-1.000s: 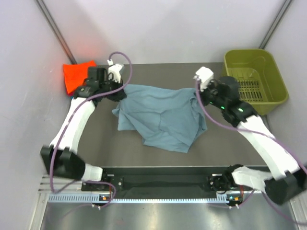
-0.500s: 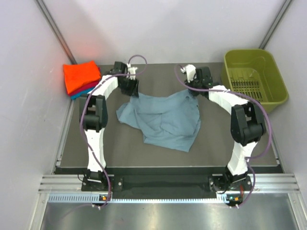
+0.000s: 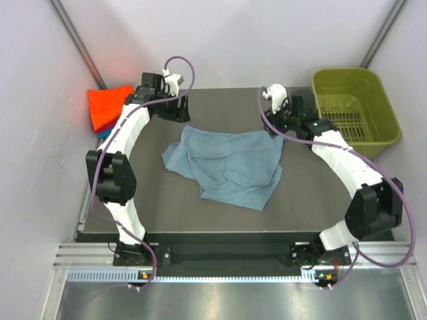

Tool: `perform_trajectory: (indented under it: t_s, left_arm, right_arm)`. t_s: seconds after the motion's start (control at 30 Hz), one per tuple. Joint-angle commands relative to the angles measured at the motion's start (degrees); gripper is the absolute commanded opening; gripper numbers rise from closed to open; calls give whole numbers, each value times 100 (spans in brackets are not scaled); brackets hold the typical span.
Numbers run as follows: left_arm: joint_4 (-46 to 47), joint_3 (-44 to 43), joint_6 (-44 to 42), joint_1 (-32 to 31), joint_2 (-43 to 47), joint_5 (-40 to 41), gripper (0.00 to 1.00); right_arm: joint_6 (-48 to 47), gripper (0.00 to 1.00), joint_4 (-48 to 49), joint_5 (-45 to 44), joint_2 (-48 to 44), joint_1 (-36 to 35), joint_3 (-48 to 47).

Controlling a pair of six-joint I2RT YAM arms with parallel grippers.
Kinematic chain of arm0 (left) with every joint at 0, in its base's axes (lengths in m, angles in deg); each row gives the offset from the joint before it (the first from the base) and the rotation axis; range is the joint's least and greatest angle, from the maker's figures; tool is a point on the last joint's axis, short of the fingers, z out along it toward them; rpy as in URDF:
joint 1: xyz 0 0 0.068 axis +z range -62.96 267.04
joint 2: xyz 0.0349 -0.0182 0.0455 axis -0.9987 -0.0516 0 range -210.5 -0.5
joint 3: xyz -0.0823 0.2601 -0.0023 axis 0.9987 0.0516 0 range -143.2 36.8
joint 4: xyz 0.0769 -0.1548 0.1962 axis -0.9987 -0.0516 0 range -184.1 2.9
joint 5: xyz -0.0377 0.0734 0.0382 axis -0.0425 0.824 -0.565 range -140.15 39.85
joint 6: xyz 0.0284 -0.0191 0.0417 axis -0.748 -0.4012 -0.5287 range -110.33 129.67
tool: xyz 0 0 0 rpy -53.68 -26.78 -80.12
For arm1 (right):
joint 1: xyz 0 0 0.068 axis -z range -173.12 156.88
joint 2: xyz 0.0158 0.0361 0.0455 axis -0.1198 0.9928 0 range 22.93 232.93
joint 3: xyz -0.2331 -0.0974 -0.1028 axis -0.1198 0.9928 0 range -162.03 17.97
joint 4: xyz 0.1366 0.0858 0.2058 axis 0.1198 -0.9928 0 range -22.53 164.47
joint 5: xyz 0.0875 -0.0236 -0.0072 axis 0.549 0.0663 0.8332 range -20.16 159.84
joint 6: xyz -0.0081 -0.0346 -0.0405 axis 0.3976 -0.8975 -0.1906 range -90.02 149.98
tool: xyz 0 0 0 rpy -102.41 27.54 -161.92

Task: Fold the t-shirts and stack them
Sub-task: Flatten the tshirt out

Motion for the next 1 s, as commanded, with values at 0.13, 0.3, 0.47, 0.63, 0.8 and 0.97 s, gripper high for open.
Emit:
perform_trajectory:
  t_s: [0.13,0.3,0.47,0.63,0.8,0.97]
  left_arm:
    - [172,416,76,16,341,106,73]
    - [277,582,129,16,324,115,73]
    - [418,723,207,16,324,142,73]
    - [497,846,243,25,367,150,73]
    - [515,873,181,16,350,159,73]
    - [550,855,172,25,324,185,73]
  right_arm:
    - [-575,66,-1416,1445,-105,-204,648]
    - [-1182,66,-2118,1753,-104,-292,639]
    - [-1727,66,-2831,2112,-183,-449,533]
    - [-2158,67,-3280,2246,-306,-774,594]
    - [-2308,66,-3290,2000,-465,-1197,884]
    - [-2545,66,-3245,1613,-412,-1259,1095]
